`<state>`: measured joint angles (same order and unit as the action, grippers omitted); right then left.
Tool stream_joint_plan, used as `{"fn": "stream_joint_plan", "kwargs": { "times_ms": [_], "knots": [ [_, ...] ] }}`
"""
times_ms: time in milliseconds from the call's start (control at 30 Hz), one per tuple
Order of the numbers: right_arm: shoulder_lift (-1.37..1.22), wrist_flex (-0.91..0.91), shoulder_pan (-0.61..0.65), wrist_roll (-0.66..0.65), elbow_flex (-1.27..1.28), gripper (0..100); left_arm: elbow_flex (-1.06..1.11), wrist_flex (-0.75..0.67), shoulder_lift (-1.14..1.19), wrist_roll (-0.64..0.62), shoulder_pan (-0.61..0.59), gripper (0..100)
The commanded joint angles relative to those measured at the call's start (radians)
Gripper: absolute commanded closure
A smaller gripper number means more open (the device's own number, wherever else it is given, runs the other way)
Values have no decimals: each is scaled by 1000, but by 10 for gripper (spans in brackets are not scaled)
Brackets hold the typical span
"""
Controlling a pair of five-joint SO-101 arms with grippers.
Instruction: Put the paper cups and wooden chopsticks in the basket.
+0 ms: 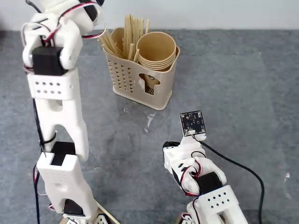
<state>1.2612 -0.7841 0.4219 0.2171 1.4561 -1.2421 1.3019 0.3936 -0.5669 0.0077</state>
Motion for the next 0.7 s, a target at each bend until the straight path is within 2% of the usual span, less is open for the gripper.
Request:
{"fn": "stream_joint_plan", "kwargs": {
  "times_ms": [0,200,433,500,600,667],
  "knots": [
    [13,21,1,-11,-6,990,-151,169,-17,6,-34,776],
    [13,22,1,-11,-6,990,-285,450,-11,6,-115,776],
    [13,22,1,-11,-6,990,-306,456,-20,6,-255,784],
    [13,18,2,-11,-11,990,-311,456,-23,6,-292,838],
    [13,15,2,-11,-15,990,-302,456,-55,48,-348,982],
    [13,13,4,-11,-23,990,-269,456,-89,75,-388,977]
  ]
}}
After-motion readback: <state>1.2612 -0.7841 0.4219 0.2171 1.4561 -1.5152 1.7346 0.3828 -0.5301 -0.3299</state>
